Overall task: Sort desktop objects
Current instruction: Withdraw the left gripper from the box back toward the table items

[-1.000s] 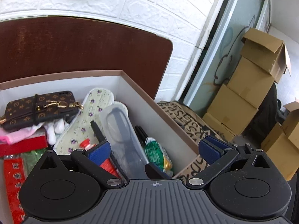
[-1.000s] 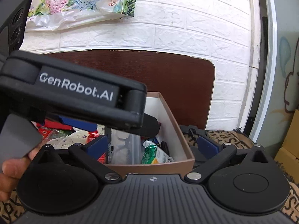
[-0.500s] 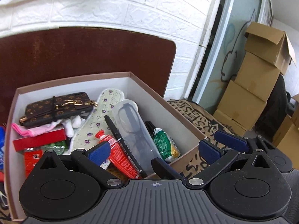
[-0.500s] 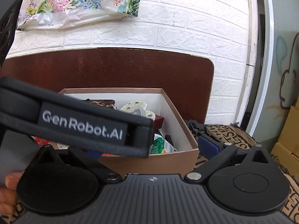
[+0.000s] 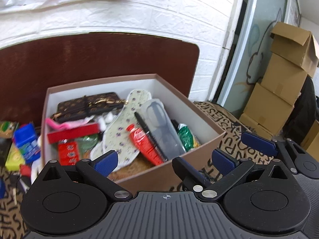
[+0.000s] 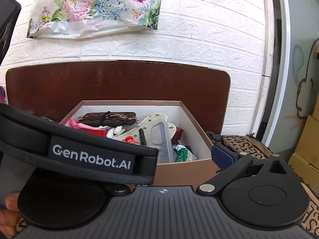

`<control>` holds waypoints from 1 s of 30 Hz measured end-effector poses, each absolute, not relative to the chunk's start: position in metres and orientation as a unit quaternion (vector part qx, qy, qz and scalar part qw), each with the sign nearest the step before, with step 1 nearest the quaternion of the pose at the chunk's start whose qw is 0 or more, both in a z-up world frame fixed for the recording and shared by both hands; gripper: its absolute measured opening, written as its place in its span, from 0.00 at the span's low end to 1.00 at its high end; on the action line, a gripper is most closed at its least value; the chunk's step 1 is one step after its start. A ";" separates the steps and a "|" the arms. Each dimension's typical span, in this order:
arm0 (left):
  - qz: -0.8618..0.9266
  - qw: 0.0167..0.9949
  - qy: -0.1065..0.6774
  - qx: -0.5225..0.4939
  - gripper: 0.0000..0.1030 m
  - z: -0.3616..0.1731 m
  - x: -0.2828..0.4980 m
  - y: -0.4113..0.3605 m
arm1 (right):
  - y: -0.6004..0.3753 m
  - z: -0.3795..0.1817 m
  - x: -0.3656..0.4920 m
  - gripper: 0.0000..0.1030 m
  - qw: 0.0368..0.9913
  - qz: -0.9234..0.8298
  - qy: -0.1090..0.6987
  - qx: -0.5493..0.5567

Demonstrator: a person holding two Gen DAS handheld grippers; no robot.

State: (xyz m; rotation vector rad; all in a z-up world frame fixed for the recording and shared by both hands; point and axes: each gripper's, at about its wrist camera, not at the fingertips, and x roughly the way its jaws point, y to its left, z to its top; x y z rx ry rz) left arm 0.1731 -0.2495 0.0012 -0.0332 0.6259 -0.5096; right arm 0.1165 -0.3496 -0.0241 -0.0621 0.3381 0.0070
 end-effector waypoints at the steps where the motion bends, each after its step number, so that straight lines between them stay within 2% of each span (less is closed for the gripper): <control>1: -0.247 0.919 0.307 -0.020 1.00 0.002 0.169 -0.245 | -0.347 -0.023 0.113 1.00 0.985 0.005 0.168 -0.030; 13: -0.226 0.923 0.311 -0.035 1.00 0.004 0.122 -0.195 | -0.306 -0.024 0.069 1.00 0.986 0.031 0.164 -0.012; 30: -0.153 0.922 0.352 -0.052 1.00 -0.030 0.085 -0.121 | -0.234 -0.051 0.042 1.00 0.968 0.088 0.233 -0.025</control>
